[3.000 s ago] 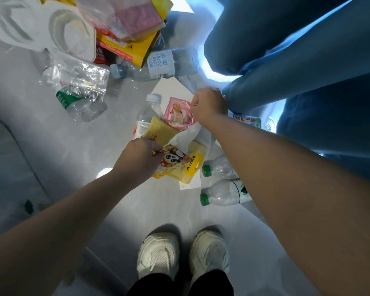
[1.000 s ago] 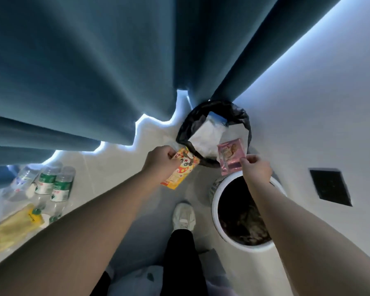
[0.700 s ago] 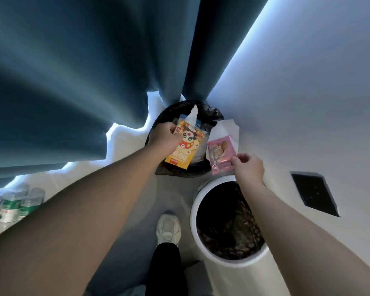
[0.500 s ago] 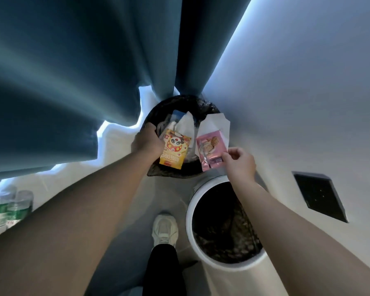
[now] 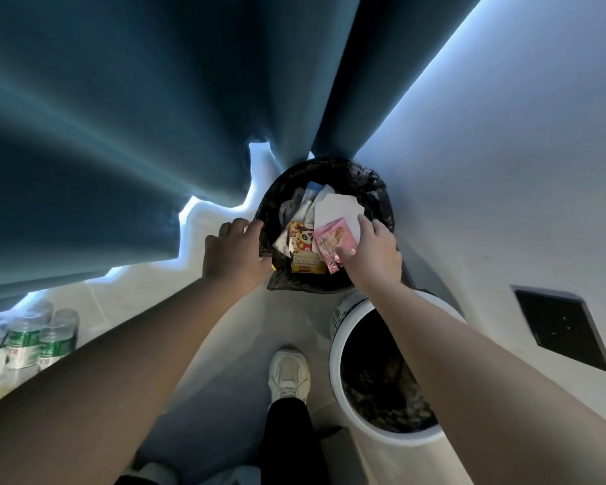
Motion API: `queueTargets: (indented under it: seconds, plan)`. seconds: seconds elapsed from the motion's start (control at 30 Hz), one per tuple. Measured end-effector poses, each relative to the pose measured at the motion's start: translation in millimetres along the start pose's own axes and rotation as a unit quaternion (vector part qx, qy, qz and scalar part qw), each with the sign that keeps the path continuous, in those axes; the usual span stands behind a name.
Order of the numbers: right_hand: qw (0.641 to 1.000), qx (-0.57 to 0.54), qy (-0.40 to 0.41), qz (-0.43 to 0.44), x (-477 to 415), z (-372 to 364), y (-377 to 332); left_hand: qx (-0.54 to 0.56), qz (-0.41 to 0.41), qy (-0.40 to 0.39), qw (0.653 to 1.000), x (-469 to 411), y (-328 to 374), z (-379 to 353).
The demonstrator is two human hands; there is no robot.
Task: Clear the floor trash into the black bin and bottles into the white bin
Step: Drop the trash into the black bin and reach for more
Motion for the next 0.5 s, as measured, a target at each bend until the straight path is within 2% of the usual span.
queueTargets:
  seconds: [0.2,0.5]
  plan:
    - [0.975,0.183,-0.001,0.130,37,-4,-38,-0.052,0.017,0.009,0.998,44,-31,2]
    - [0.941,0.245,-0.027,0.233,125,-56,-114,-0.070,0.091,0.034,0.993,141,-115,-16]
Point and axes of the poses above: each hand's wrist, its own x-axis away from the middle knuckle, its own z-axis out of the back of the hand, y = z × x, the point moved 10 cm from there along -x, towards the middle knuckle, and after that the axes turned 11 degrees about -x, right-handed, at the moved point
